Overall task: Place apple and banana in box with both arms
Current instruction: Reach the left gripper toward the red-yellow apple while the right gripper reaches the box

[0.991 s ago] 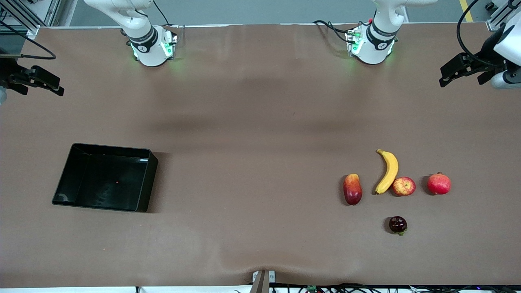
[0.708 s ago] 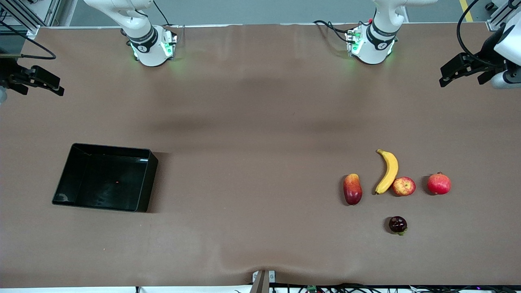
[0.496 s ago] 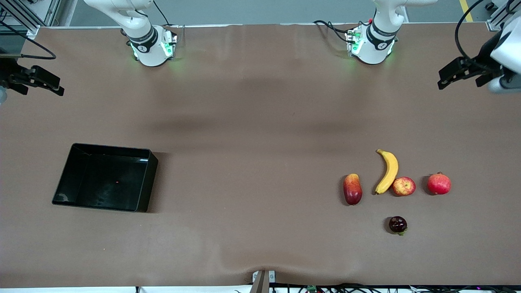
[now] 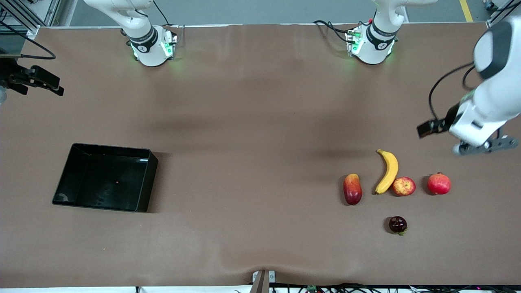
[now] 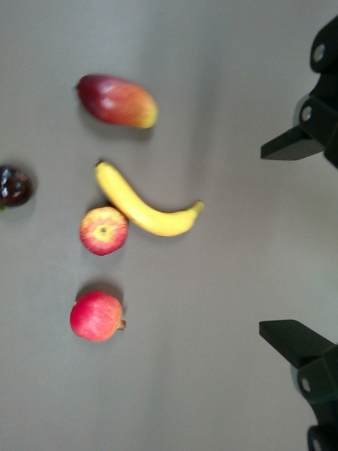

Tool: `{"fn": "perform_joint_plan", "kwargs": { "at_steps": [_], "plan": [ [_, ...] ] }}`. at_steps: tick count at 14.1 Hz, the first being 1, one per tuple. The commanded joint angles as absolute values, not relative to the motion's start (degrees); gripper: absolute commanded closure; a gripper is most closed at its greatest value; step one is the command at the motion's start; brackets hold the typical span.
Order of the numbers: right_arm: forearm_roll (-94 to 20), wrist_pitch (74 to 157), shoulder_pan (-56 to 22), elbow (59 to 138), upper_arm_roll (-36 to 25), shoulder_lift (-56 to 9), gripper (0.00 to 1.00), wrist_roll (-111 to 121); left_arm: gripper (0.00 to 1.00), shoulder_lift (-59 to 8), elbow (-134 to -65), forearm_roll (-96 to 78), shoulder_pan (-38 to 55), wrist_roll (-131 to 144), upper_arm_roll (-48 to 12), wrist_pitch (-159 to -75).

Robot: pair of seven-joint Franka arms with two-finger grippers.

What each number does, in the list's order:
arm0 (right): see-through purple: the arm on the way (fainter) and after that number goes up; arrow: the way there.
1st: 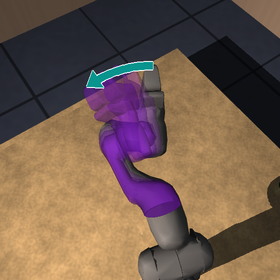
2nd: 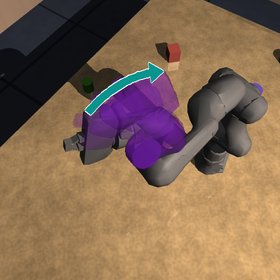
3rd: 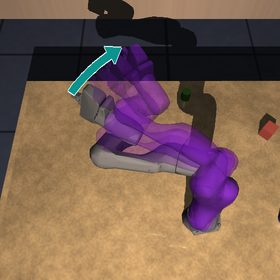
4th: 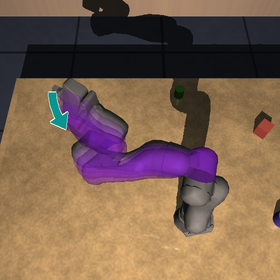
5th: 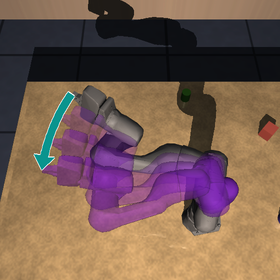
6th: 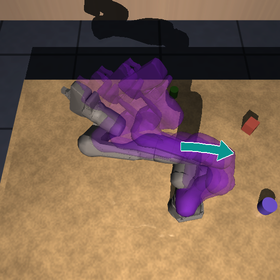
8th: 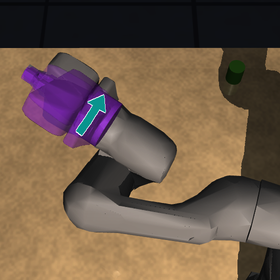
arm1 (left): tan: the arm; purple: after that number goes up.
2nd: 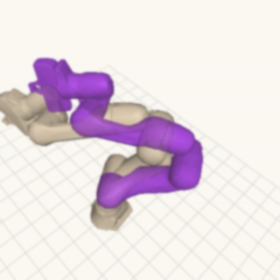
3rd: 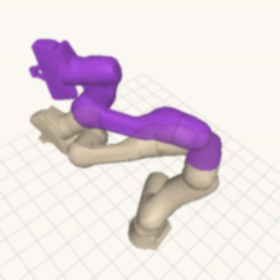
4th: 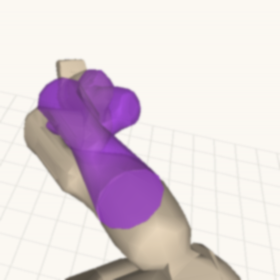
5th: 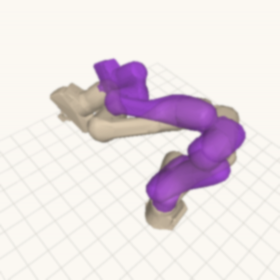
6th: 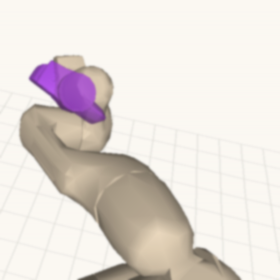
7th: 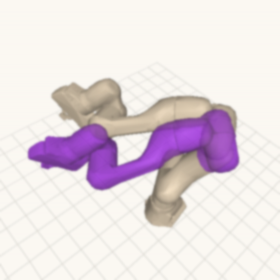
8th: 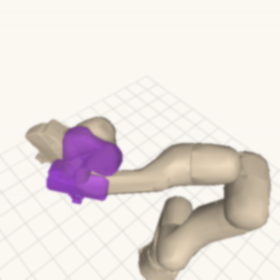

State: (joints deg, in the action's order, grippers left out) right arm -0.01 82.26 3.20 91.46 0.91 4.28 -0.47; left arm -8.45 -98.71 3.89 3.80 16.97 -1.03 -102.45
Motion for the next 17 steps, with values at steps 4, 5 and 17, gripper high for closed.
{"fn": "perform_joint_plan", "kwargs": {
  "at_steps": [4, 5, 17],
  "plan": [
    [0.4, 82.5, 4.1, 90.4, 1.5, 2.0, 0.0, -0.7, 0.0, -20.6, -98.7, 4.9, 1.6, 32.4, -1.1, -118.9],
    [1.0, 82.6, 3.9, 90.4, 1.5, 0.6, 0.0, -0.5, 0.0, -23.1, -98.7, 5.0, 1.6, 36.5, -1.0, -122.0],
    [1.1, 105.9, 13.6, 98.4, 1.4, -15.8, 0.0, 7.2, 0.0, -35.9, -99.2, 8.6, 1.6, 41.0, 0.8, -134.8]
  ]
}}
